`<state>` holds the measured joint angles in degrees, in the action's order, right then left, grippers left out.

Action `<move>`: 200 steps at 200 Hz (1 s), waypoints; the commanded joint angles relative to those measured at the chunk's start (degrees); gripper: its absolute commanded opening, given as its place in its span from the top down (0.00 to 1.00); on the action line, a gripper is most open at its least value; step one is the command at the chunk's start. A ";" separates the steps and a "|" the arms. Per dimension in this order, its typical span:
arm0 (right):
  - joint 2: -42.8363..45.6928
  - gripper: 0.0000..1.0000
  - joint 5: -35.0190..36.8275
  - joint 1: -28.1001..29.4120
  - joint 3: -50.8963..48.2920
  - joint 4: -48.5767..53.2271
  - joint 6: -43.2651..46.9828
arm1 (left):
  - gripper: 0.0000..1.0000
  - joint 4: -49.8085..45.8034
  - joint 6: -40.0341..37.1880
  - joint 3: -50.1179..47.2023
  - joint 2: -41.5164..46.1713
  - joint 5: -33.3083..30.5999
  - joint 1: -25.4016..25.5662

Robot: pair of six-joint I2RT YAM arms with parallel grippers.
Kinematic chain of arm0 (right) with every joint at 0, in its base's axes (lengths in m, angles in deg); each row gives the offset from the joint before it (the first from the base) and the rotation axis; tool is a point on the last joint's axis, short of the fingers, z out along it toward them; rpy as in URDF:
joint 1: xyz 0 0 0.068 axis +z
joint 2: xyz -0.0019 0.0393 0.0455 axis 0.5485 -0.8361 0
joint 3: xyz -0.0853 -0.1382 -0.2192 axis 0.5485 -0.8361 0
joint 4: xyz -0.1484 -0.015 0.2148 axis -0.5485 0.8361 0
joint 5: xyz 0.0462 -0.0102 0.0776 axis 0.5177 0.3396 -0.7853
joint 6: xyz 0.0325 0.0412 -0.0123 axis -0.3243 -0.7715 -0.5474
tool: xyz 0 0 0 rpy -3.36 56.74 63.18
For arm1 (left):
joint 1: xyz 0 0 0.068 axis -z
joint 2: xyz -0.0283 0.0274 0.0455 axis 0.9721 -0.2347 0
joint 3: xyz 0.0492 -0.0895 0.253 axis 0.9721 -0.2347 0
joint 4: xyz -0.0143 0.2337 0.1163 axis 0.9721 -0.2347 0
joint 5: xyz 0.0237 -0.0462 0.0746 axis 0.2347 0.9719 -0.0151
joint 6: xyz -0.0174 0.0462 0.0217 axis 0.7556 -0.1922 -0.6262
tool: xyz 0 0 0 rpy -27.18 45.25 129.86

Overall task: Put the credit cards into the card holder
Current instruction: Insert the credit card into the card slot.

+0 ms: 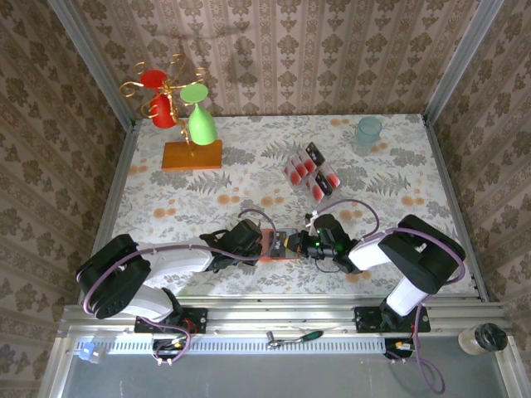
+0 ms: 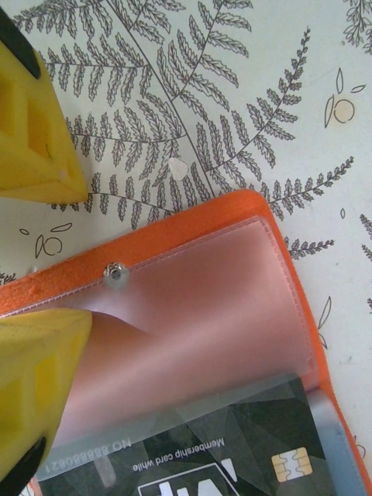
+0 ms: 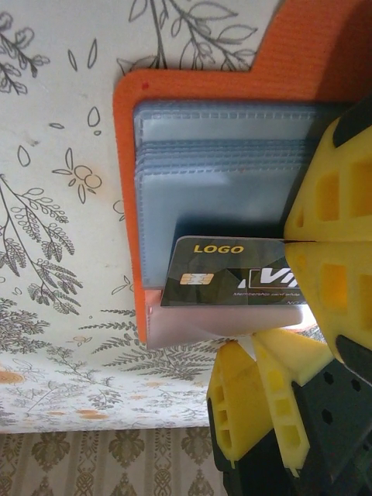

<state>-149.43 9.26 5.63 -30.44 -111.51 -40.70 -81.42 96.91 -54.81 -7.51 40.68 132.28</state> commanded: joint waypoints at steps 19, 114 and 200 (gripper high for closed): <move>-2.16 1.00 -1.52 0.48 1.53 2.47 0.88 | 0.58 0.15 0.75 -0.81 -0.65 -0.51 0.40; 0.28 0.73 -2.88 0.33 6.45 14.05 6.29 | 0.58 -0.47 0.92 -0.68 -0.31 -0.94 0.39; 7.67 0.69 2.44 0.28 16.85 39.05 19.58 | 0.59 -0.35 1.45 -1.42 0.48 -1.85 0.01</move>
<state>-141.82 9.90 5.67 -15.67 -79.99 -25.64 -81.18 97.56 -55.03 -7.51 40.00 132.28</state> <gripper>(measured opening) 0.344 0.415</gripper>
